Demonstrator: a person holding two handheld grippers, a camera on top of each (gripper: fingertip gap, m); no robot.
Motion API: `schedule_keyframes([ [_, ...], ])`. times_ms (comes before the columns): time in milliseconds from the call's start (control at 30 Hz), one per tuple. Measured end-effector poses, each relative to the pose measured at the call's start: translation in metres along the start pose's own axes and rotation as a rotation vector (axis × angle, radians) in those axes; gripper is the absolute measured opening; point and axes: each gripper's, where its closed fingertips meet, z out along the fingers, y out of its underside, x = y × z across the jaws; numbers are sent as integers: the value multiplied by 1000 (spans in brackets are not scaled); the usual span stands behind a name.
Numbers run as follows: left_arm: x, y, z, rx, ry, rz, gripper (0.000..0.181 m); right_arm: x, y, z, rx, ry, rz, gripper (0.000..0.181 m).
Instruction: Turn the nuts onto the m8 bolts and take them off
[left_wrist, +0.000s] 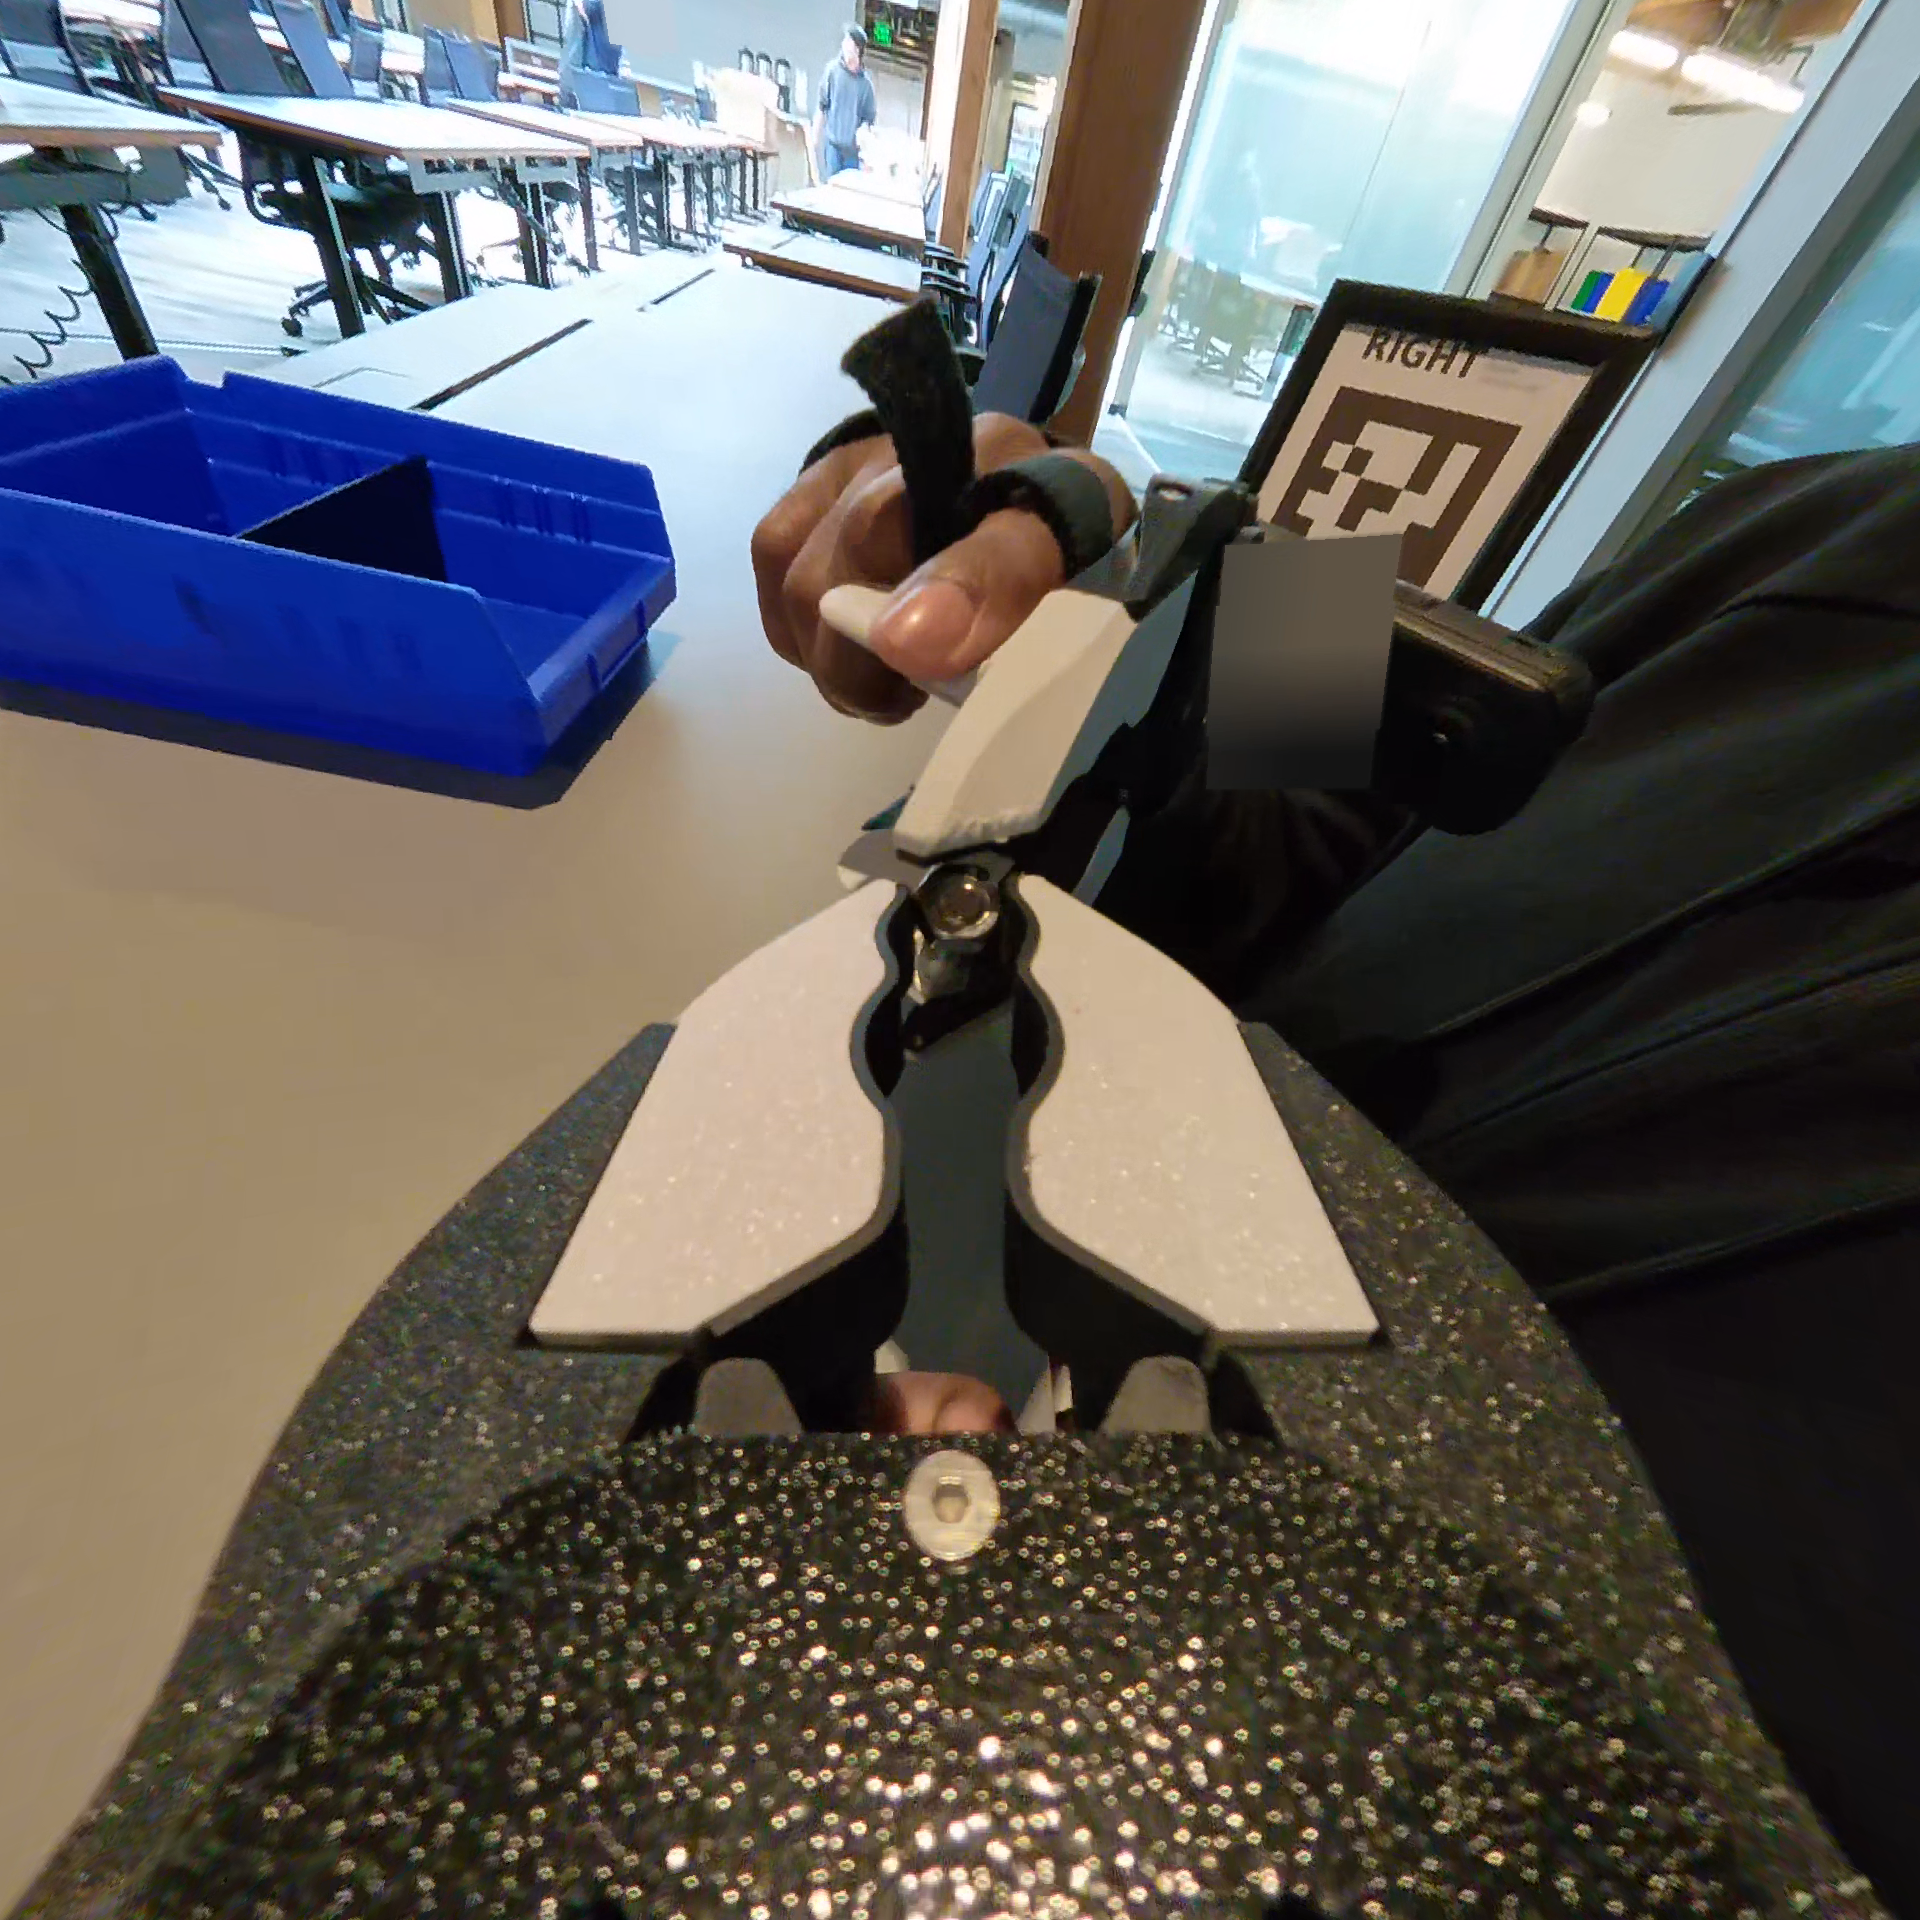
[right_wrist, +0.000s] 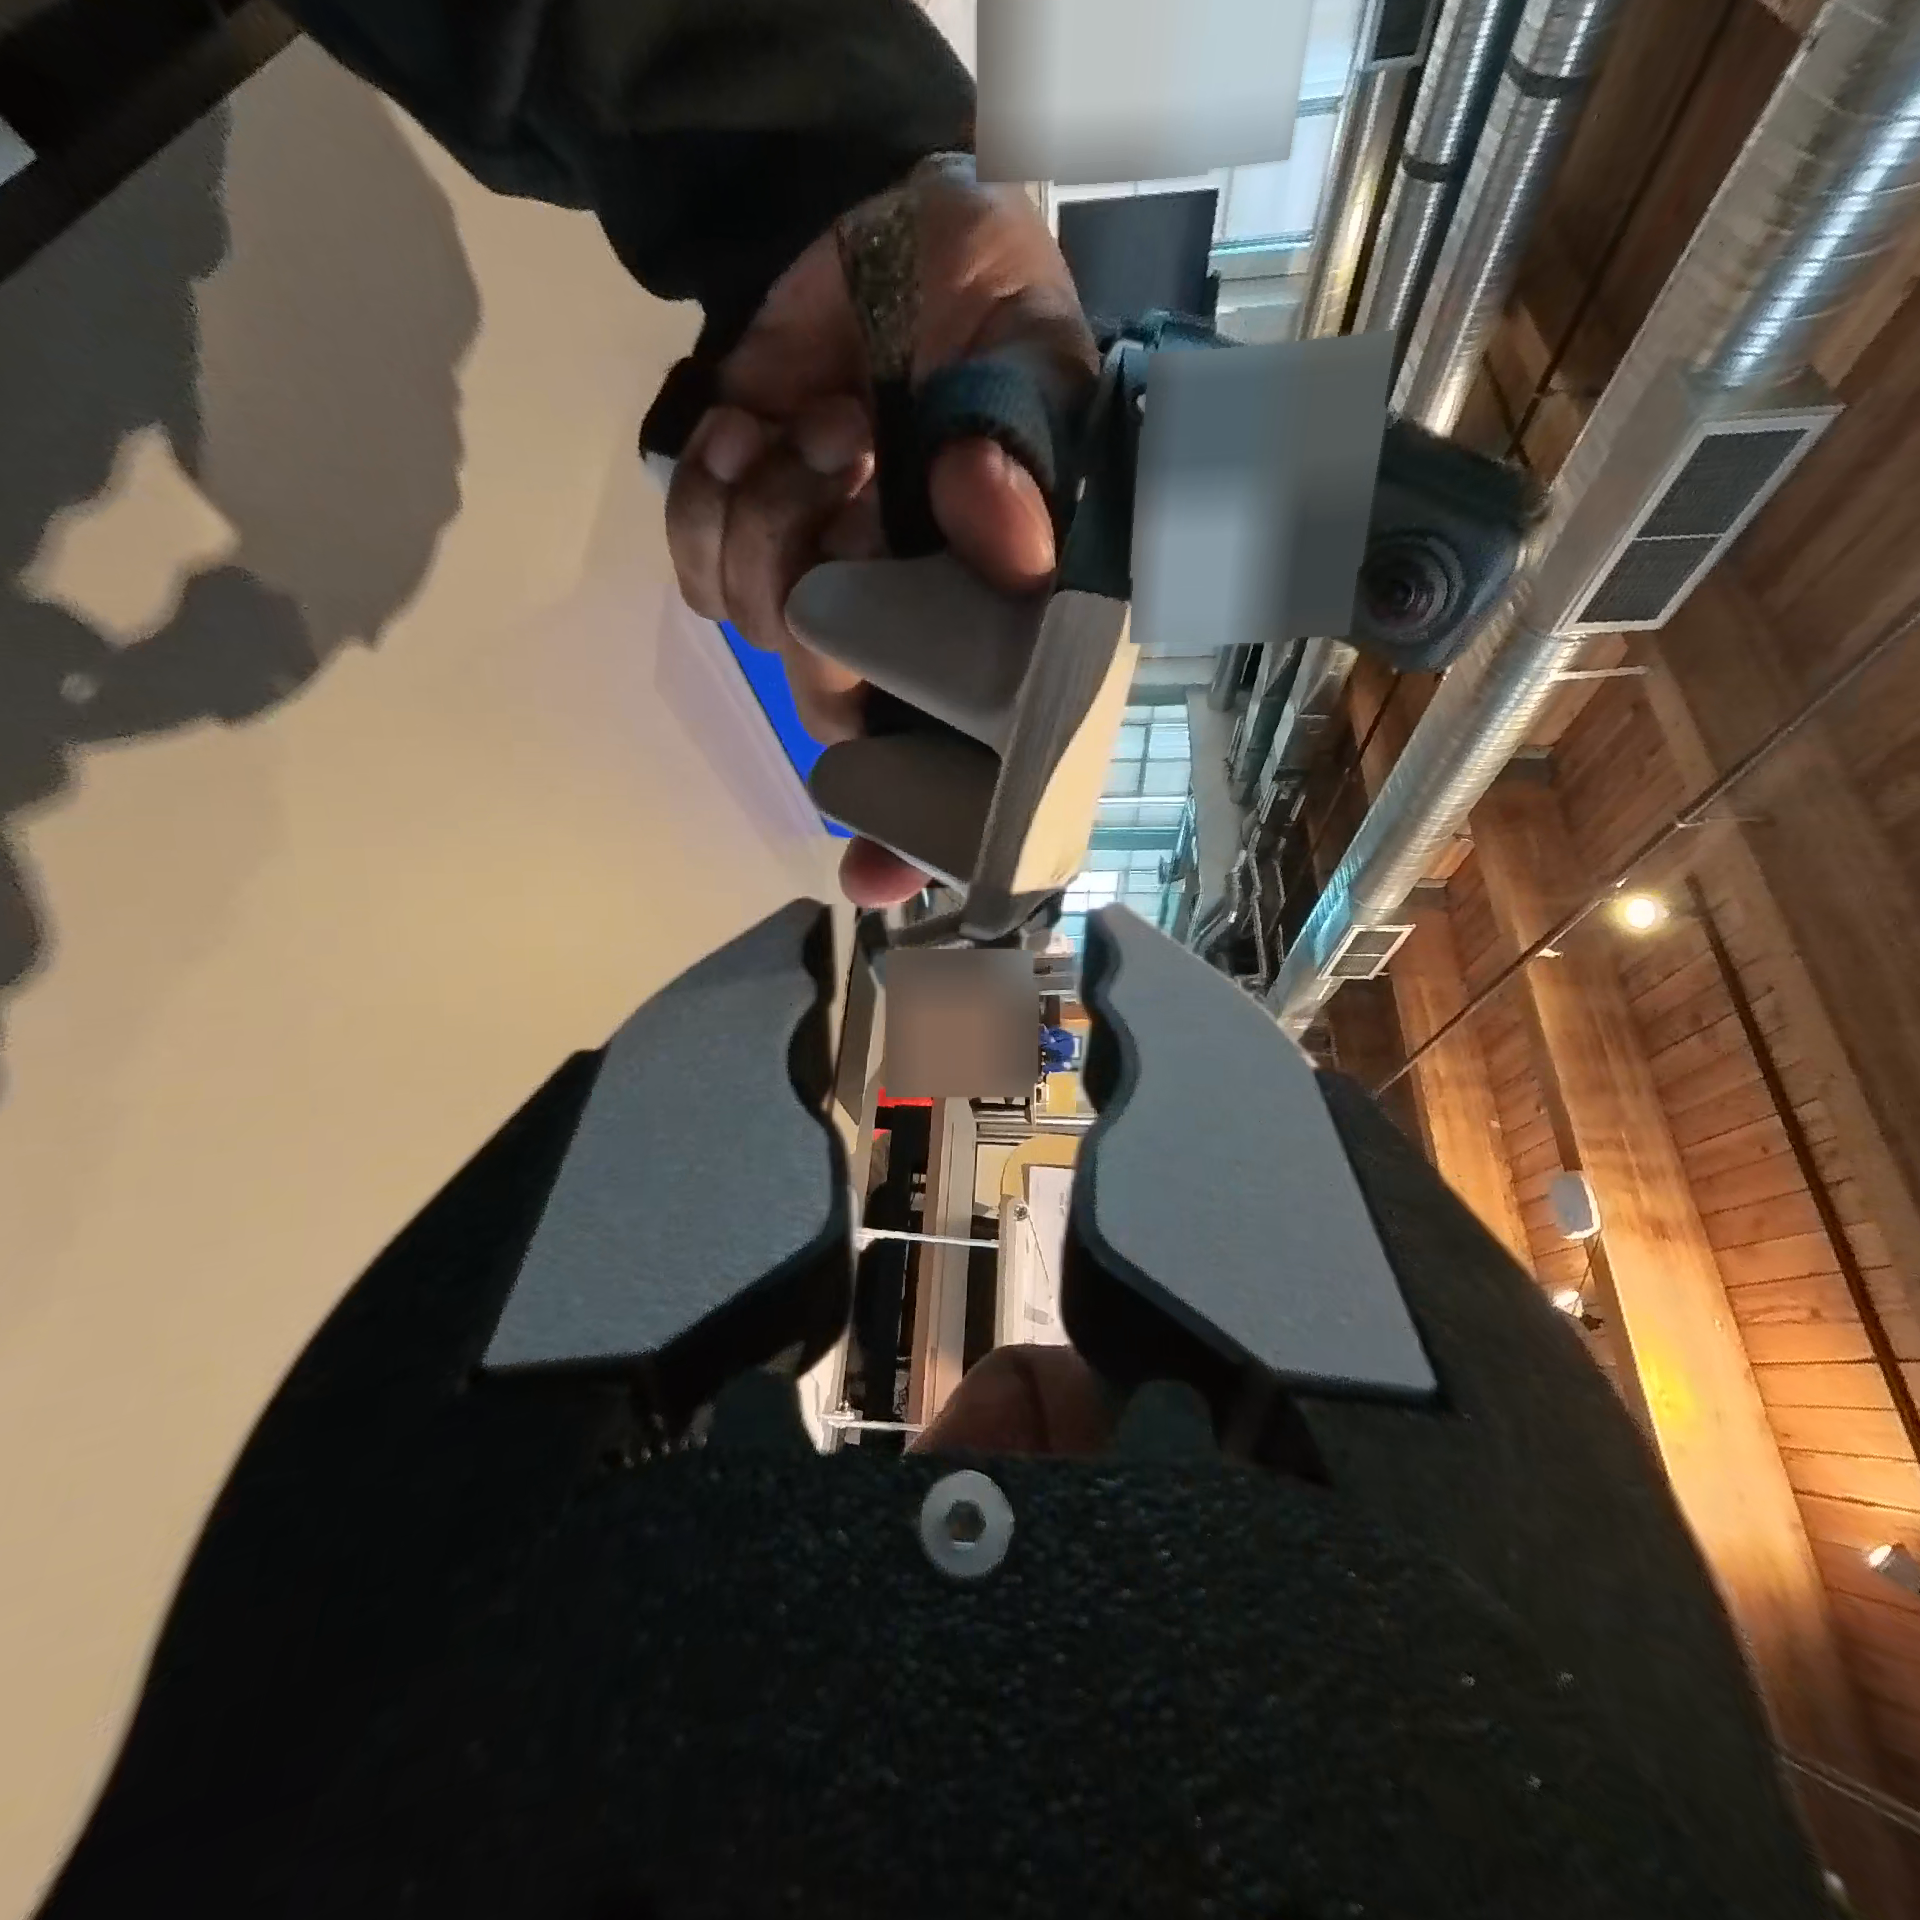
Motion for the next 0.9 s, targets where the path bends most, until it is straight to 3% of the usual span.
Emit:
schedule_keyframes([
  [100,-2,0,1,5,4,-10,15,-2,0,1,-1,-7,-7,35],
  [300,-5,-6,-1,56,-18,10,16,4,2,4,1,37,12,34],
  [600,-10,-11,-3,91,-54,23,39,22,11,6,-7,155,84,34],
  [900,-16,-24,-8,178,-72,-18,28,47,14,11,-16,381,147,34],
])
